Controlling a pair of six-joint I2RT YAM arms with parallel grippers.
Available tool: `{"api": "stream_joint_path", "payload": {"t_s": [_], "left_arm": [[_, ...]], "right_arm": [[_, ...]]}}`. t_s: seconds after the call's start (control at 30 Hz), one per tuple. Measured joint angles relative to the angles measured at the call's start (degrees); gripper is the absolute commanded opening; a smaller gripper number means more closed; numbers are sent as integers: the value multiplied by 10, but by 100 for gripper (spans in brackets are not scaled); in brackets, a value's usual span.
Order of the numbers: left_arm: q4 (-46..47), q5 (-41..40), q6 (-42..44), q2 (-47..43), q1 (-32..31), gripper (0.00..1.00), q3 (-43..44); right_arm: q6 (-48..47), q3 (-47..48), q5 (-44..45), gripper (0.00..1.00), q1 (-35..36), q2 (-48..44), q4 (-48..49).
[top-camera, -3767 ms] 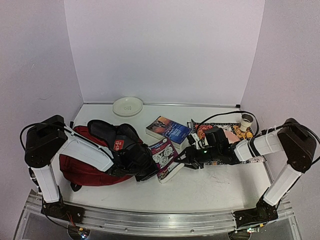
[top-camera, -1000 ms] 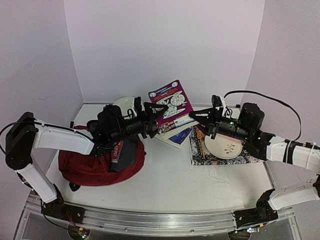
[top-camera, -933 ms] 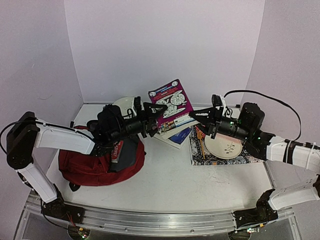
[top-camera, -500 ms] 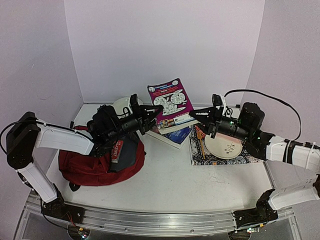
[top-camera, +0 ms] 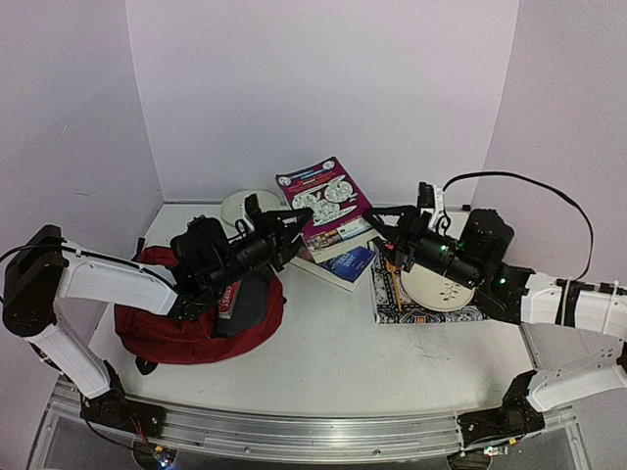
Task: Pack the student bag
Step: Pass from the right arm to the left, then pass from the left arm to the right
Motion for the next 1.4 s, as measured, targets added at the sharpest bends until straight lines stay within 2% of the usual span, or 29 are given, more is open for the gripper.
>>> {"api": "stream_joint_path", "payload": {"t_s": [0.13, 0.47, 0.63, 0.83, 1.27, 1.33, 1.4], "left_arm": [[0, -54, -12, 0, -20, 0, 0], [0, -146, -16, 15, -47, 0, 21], [1, -176, -27, 30, -57, 0, 29], [7, -203, -38, 39, -67, 0, 34], [25, -221, -38, 45, -75, 0, 39], [27, -223, -37, 45, -76, 0, 39], [27, -225, -35, 45, -77, 0, 39]], "right_arm": [[-5, -1, 47, 68, 22, 6, 23], [-4, 0, 73, 71, 71, 65, 74], [-5, 13, 75, 68, 78, 84, 86], [-9, 25, 84, 60, 78, 103, 90], [-13, 44, 114, 62, 78, 119, 98], [-12, 47, 119, 58, 78, 120, 97], [-11, 47, 126, 48, 80, 121, 96]]}}
